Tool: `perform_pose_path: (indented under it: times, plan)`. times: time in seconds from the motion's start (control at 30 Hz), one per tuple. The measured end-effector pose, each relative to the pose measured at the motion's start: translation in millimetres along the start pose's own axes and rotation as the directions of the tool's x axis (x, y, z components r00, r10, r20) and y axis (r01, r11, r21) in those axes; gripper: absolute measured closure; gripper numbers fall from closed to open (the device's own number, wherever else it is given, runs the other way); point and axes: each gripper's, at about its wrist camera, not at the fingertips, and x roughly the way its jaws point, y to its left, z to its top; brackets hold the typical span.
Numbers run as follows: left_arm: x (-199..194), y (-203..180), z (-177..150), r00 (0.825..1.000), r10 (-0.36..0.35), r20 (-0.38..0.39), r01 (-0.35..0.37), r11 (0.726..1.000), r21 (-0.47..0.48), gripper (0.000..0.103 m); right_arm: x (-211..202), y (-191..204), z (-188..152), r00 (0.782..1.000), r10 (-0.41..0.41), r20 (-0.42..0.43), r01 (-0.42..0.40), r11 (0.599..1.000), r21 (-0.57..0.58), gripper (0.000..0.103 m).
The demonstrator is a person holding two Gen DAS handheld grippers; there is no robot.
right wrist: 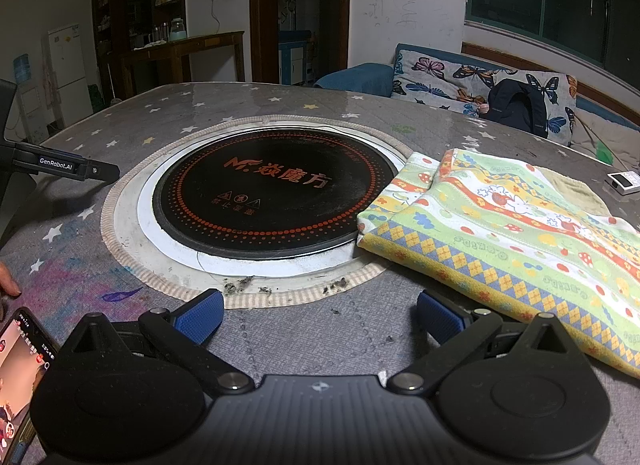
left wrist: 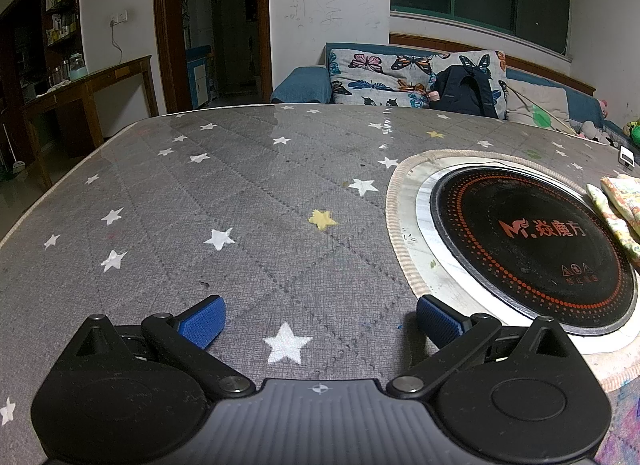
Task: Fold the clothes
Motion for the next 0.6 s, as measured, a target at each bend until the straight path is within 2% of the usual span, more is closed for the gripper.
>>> perform_pose_path:
  times: [0.6]
  plan:
    - [-0.1,0.0,0.0,1.000,0.000,0.000,0.000,1.000,0.000,0.000,-0.6,1.8,-1.0,1.000,0.000,0.000,0.000,1.000,0.000,0.000]
